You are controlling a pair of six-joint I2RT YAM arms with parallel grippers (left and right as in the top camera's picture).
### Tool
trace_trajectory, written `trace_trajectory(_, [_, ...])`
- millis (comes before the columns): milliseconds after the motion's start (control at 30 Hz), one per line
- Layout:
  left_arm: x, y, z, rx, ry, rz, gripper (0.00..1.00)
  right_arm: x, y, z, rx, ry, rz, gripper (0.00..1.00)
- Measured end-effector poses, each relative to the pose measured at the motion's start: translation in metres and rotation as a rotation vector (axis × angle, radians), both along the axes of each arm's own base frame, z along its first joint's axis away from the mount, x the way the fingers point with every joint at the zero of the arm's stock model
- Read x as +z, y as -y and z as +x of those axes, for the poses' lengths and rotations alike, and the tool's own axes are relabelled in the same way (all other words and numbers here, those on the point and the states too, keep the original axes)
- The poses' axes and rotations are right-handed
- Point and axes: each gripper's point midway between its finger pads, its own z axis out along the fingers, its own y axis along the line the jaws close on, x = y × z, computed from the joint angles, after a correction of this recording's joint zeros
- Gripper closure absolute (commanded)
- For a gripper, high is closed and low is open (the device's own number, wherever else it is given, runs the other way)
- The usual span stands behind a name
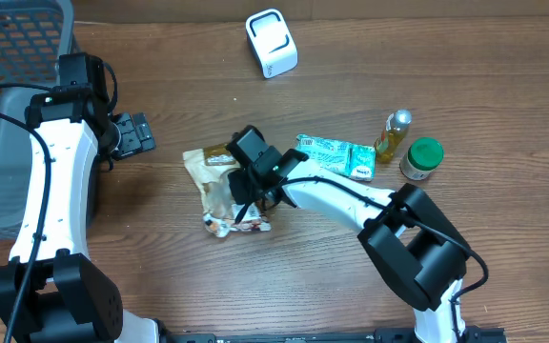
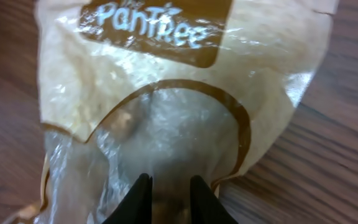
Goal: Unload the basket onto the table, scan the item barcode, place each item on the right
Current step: 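Lower the right gripper onto the PanTree snack bag and grasp it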
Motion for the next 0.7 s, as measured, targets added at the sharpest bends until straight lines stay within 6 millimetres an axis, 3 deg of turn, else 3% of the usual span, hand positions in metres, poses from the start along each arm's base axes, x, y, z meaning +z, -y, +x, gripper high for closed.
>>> trace_trajectory(167, [0.0,0.0,0.0,0.0,0.0,0.0,0.0,0.0,0.033,-0.011,-0.107,-0.09,-0.087,0.82])
trace_trajectory(400, [0.0,0.0,0.0,0.0,0.0,0.0,0.0,0.0,0.061,-0.038,-0.194,-0.221,-0.196,0.8])
trace_trajectory(533, [0.0,0.0,0.0,0.0,0.0,0.0,0.0,0.018,0.069,-0.045,-0.211,-0.264,-0.245,0.78])
trace_trajectory(700, [0.0,0.0,0.0,0.0,0.0,0.0,0.0,0.059,0.086,-0.049,-0.253,-0.29,-0.28,0.83])
